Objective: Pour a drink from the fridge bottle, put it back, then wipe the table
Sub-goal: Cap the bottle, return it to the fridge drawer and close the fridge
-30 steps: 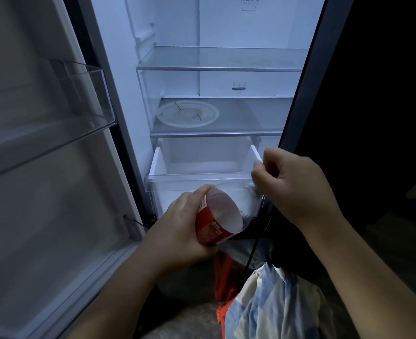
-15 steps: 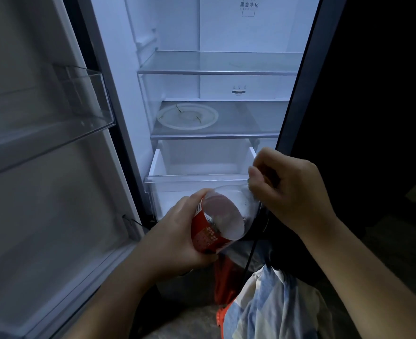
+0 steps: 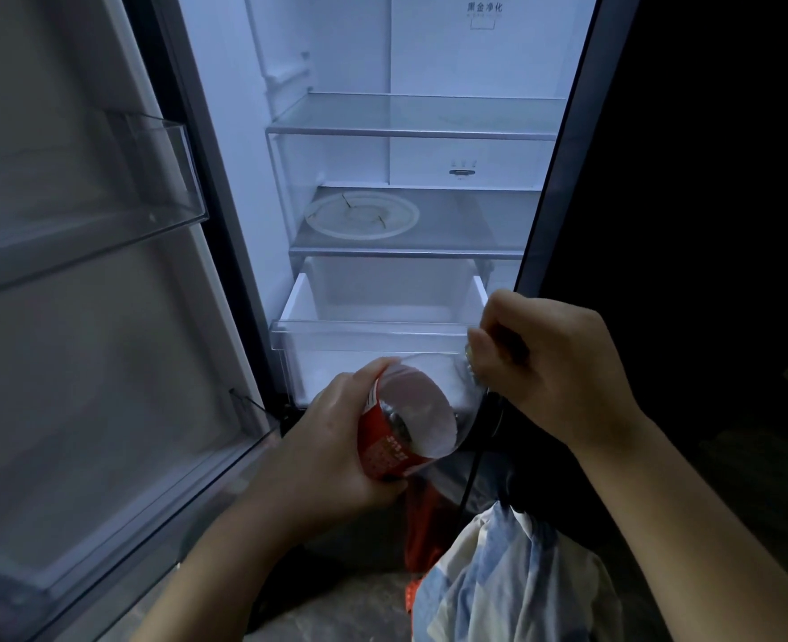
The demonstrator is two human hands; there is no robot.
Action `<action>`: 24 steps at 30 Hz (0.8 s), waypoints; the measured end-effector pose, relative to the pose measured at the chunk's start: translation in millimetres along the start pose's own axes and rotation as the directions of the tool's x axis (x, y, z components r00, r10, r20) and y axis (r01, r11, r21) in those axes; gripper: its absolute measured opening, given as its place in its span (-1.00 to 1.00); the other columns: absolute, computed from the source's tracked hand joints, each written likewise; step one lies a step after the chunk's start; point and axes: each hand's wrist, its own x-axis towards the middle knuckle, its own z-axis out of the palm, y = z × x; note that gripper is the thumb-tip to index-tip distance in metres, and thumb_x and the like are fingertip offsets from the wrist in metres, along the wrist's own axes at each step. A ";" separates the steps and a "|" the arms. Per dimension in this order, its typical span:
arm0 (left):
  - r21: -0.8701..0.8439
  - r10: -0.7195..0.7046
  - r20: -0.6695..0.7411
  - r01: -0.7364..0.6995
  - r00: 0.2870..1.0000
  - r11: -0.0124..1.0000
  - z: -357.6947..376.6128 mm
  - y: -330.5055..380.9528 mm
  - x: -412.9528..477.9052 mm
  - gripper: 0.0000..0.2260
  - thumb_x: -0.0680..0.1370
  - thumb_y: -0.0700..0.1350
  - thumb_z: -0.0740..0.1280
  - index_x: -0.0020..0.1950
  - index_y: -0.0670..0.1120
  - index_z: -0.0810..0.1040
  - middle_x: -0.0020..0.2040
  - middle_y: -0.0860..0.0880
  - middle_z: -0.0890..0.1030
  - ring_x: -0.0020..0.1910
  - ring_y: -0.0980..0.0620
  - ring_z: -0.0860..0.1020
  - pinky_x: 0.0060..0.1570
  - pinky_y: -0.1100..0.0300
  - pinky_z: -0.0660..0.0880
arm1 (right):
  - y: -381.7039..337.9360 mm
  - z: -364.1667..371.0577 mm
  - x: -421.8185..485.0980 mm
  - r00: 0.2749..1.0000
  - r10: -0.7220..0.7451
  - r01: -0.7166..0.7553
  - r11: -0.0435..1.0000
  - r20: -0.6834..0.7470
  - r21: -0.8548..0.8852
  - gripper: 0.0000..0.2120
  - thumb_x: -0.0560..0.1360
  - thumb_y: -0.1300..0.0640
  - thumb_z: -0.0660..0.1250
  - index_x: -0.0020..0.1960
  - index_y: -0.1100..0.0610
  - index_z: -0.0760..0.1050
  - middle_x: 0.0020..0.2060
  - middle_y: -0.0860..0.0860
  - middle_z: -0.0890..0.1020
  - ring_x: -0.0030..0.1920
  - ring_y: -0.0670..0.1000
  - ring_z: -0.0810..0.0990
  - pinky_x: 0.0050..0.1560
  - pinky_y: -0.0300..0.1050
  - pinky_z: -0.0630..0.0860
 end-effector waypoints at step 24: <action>0.277 0.131 -0.097 -0.100 0.987 0.956 -41.0 -43.2 113.7 -0.12 0.23 -0.10 0.47 0.43 0.28 0.12 0.20 0.20 0.40 0.17 0.12 0.37 -0.04 0.24 0.40 | 50.8 56.2 61.2 0.944 0.233 -0.221 0.972 -0.236 0.076 -0.67 0.55 -0.11 0.18 -0.21 0.13 0.43 -0.47 -0.01 0.49 -0.46 -0.04 0.47 -0.44 -0.11 0.41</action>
